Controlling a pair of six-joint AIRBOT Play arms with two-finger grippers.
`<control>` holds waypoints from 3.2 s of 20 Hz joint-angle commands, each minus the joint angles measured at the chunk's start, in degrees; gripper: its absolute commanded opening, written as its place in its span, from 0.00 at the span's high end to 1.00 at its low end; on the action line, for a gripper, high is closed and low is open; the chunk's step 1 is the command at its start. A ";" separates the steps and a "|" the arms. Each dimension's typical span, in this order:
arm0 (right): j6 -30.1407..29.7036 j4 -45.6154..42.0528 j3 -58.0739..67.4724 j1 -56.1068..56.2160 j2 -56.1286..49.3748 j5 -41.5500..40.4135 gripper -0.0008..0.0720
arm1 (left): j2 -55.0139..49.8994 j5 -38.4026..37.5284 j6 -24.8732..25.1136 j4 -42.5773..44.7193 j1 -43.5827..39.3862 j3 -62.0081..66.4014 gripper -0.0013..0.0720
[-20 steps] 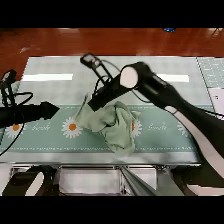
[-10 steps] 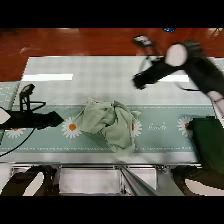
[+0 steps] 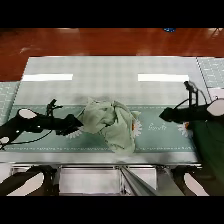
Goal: Fold the shirts.
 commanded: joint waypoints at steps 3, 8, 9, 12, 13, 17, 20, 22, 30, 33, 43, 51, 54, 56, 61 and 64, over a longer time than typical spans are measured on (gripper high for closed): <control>3.93 6.73 -8.83 6.67 2.47 -0.92 0.43 | -5.46 11.13 3.43 -9.29 -4.61 1.95 0.38; 9.18 11.17 -11.02 20.55 -0.13 -5.88 0.43 | -5.44 9.92 7.06 -9.29 -4.50 6.67 0.96; 9.11 13.49 -11.02 23.30 -1.92 -7.72 0.43 | -5.44 9.53 7.06 -9.31 -4.52 7.28 0.96; 6.25 21.99 -11.02 30.23 -7.89 -12.24 0.43 | -5.44 9.07 7.06 -9.31 -4.52 7.54 0.96; 4.76 25.62 -10.97 32.35 -9.66 -14.53 0.43 | -5.44 8.85 7.06 -9.31 -4.50 7.56 0.96; -2.23 37.46 -7.85 37.09 -16.26 -21.68 0.46 | -5.44 9.07 7.06 -9.31 -4.50 7.56 0.96; -9.88 36.15 -0.83 36.89 -20.37 -19.12 0.96 | -5.38 8.70 8.02 -9.27 -3.37 8.55 0.96; -9.64 26.12 7.02 32.46 -18.47 -10.03 0.96 | -4.68 2.51 8.31 -9.55 1.66 13.33 0.96; 0.22 0.72 70.60 3.13 -9.22 7.23 0.96 | 9.16 -4.74 7.80 -21.94 17.68 55.60 0.96; 0.13 0.35 88.28 0.44 -8.35 14.64 0.96 | 12.33 -6.69 6.69 -21.70 21.03 72.15 0.96; 3.67 -23.23 81.02 0.28 13.86 24.68 0.96 | 31.47 -24.65 -1.46 14.05 23.23 83.93 0.96; 4.87 -14.64 60.48 0.28 14.71 25.88 0.96 | 36.83 -38.36 -9.81 34.73 9.01 71.01 0.96; 0.31 -6.10 51.39 0.28 7.65 19.67 0.96 | 36.33 -34.84 -10.97 34.69 9.01 54.75 0.96; -2.01 -4.07 49.51 0.28 -1.16 15.67 0.96 | 34.10 -25.51 -11.54 34.05 8.98 41.00 0.96; -6.08 6.78 52.65 0.35 -27.47 2.82 0.96 | 15.85 2.62 -11.47 25.73 8.94 24.98 0.96; -6.19 12.90 61.59 0.35 -41.64 -1.44 0.96 | 0.57 14.12 -10.84 18.97 8.96 29.83 0.96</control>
